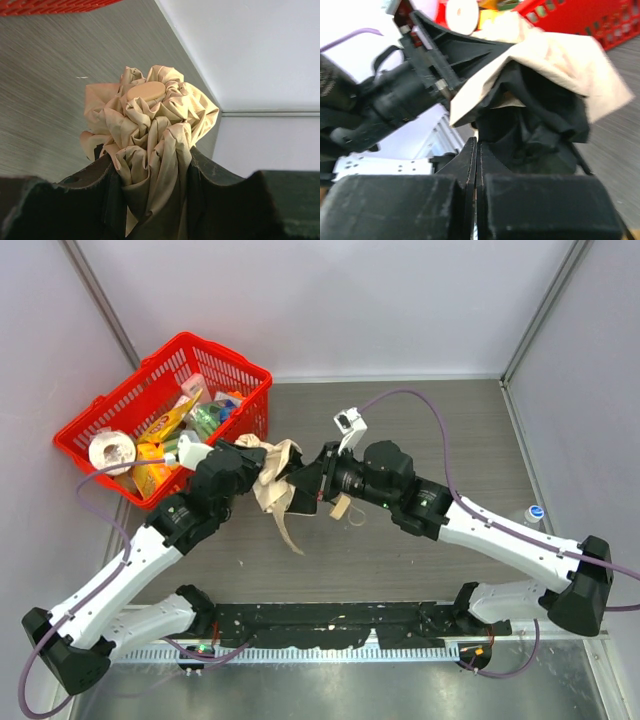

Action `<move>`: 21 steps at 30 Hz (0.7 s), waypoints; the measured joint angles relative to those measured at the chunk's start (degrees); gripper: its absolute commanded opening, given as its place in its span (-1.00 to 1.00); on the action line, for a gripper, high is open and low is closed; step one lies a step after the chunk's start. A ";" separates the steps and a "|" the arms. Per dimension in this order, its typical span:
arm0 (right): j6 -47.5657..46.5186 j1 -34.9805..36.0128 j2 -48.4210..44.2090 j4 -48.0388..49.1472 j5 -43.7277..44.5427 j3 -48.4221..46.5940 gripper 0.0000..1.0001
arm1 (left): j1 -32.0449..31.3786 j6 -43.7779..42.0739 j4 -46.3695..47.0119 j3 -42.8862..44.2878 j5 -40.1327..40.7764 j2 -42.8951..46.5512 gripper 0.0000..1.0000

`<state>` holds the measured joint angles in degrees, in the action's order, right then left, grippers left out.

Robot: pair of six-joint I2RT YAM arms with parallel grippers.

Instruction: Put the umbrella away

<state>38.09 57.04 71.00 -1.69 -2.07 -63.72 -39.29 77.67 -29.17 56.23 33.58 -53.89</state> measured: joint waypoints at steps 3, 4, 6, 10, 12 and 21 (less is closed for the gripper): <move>2.71 -0.07 0.02 3.52 -2.80 0.83 -0.99 | 0.00 2.05 1.70 -0.57 -0.63 0.74 -1.00; 2.71 0.20 0.02 3.39 -3.17 0.83 -0.92 | 0.00 2.97 2.49 -0.68 -0.90 1.01 -1.00; 1.92 0.52 0.00 2.23 -2.80 0.83 -0.61 | 0.00 4.24 3.74 -0.70 -1.33 1.25 -1.00; -0.72 0.63 -0.68 -2.62 -1.62 0.94 -0.23 | 0.00 6.12 6.84 -0.68 -1.97 1.25 -1.00; -1.60 0.63 -2.47 -4.74 -0.92 1.81 -0.06 | 0.07 6.32 8.46 -0.68 -1.92 1.14 -1.00; 0.00 0.59 -21.55 -5.92 4.72 13.51 0.39 | 1.51 7.91 14.91 4.17 -3.76 -3.45 -1.00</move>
<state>38.09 57.63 49.45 -7.62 2.66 -50.22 -37.78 85.58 -14.26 60.40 29.82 -57.34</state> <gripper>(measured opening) 0.654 0.417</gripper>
